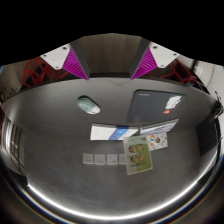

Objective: Arrange mouse

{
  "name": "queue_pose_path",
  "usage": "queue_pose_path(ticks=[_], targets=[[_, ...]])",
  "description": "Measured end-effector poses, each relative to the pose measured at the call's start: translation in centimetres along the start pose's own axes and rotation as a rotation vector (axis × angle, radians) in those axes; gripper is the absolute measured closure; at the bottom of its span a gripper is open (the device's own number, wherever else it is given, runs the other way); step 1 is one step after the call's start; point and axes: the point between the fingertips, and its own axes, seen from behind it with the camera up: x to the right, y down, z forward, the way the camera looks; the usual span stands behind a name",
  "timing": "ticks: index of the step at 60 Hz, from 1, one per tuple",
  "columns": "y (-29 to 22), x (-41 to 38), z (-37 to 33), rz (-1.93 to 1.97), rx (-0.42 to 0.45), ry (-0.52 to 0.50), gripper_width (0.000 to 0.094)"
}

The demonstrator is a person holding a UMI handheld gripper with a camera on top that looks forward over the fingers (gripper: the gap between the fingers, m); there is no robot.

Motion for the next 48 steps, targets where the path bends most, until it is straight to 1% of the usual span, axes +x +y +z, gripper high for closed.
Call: queue_pose_path(ticks=[7,13,18,22,24,32,39,40,41,43,44,48], targets=[[-0.9,3.8,2.9,0.004,-0.010,0.054,0.0094],[-1.6,6.5,6.4,0.012,-0.034,0.112,0.0090],[-2.1,7.9,9.4,-0.010,-0.064,0.130,0.0091],[-2.8,9.4,11.2,-0.043,-0.086,0.169,0.0091],[-3.6,9.8,12.1,-0.047,-0.076,0.177,0.0094],[-5.4,11.3,14.7,-0.027,-0.098,0.201,0.0095],[-6.7,12.6,16.8,-0.014,-0.105,0.189,0.0092],[-6.9,12.7,17.1,-0.011,-0.104,0.186,0.0069],[-7.1,12.9,17.4,-0.009,-0.104,0.182,0.0092],[-7.4,13.3,18.0,0.005,-0.103,0.175,0.0075],[-7.5,13.4,18.3,0.016,-0.101,0.170,0.0095],[-7.8,13.4,19.2,0.078,-0.105,0.130,0.0097]])
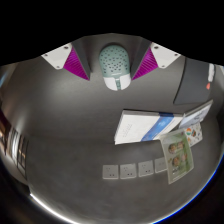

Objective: Arrange mouse

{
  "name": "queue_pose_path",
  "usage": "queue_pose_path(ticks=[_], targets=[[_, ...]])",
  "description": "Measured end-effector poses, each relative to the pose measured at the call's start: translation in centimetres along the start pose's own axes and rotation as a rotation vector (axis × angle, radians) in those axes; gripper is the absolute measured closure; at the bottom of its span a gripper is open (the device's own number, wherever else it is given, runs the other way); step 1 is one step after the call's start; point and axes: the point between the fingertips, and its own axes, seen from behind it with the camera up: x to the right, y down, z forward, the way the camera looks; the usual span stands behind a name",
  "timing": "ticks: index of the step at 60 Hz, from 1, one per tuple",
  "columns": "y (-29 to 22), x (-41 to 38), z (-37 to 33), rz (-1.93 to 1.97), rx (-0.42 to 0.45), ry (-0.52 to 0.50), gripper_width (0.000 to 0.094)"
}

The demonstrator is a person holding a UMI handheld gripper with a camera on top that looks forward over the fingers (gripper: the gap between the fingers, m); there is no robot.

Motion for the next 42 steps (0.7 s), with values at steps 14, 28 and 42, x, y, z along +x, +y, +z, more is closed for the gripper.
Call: queue_pose_path(ticks=[14,28,42], targets=[[-0.7,1.6,0.4,0.026,0.044,-0.012,0.0475],[-8.8,-3.7,-8.2,0.067,0.243,-0.054,0.0495],[-11.8,-25.3,-15.0,-0.015,0.348,-0.191,0.0501]])
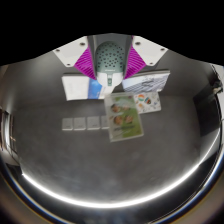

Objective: Arrange mouse

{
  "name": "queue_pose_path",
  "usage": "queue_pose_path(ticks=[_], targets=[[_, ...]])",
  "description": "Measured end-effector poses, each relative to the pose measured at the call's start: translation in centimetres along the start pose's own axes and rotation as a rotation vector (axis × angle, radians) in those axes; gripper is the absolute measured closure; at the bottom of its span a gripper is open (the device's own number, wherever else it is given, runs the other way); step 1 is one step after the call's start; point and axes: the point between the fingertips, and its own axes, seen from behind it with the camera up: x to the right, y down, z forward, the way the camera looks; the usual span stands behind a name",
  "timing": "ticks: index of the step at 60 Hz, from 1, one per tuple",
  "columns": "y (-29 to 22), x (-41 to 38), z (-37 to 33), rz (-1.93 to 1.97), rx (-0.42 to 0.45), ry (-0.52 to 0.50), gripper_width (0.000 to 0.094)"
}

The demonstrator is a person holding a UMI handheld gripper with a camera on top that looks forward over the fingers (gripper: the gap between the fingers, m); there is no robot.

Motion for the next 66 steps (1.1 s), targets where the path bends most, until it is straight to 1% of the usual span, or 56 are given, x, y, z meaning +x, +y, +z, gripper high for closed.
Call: queue_pose_path(ticks=[5,12,15,18,22,23,24,25,27,28,35,36,38,43,44,47,51,57,66], targets=[[4.8,-5.4,1.9,-0.042,-0.068,0.010,0.0500],[11.7,-9.3,5.5,-0.048,-0.183,0.015,0.0499],[14.4,-9.9,6.4,-0.060,-0.228,0.012,0.0497],[16.4,-9.5,7.0,-0.076,-0.270,0.040,0.0497],[17.9,-9.2,7.3,-0.078,-0.298,0.065,0.0485],[17.6,-9.2,7.7,-0.068,-0.275,0.064,0.0494],[17.5,-9.2,7.8,-0.061,-0.269,0.063,0.0491],[17.6,-9.2,7.8,-0.056,-0.269,0.062,0.0465],[17.6,-9.2,7.9,-0.051,-0.270,0.063,0.0455],[17.6,-9.1,8.0,-0.045,-0.271,0.069,0.0433],[17.4,-8.8,8.0,0.053,-0.280,0.129,0.0385],[17.4,-8.8,8.0,0.052,-0.284,0.136,0.0358],[17.5,-8.6,7.7,0.050,-0.295,0.153,0.0271],[17.5,-8.0,6.9,0.040,-0.303,0.216,0.0037],[17.3,-7.9,6.8,0.039,-0.299,0.225,0.0077],[17.1,-8.3,6.4,0.032,-0.290,0.228,0.0093],[16.4,-9.1,5.5,0.028,-0.272,0.229,0.0093],[15.2,-11.4,3.2,-0.009,-0.221,0.218,0.0087],[15.6,-15.6,-2.7,-0.131,-0.175,0.222,0.0092]])
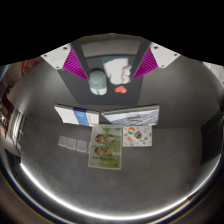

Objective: Arrange mouse

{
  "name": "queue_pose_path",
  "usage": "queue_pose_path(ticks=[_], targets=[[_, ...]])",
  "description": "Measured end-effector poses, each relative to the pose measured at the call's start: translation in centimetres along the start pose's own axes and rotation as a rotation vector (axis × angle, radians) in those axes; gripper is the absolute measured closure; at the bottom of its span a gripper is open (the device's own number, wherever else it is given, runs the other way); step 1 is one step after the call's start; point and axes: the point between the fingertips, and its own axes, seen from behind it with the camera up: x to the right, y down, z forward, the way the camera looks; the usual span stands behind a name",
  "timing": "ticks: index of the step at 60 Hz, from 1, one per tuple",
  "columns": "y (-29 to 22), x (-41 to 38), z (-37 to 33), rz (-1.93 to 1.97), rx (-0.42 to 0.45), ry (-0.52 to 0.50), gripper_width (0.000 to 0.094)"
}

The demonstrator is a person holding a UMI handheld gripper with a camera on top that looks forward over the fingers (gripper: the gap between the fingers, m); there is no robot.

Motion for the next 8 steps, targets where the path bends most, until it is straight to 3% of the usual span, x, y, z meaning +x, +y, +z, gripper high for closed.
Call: queue_pose_path(ticks=[8], targets=[[2.3,-4.3,-6.2,-0.001,0.044,-0.067,0.0093]])
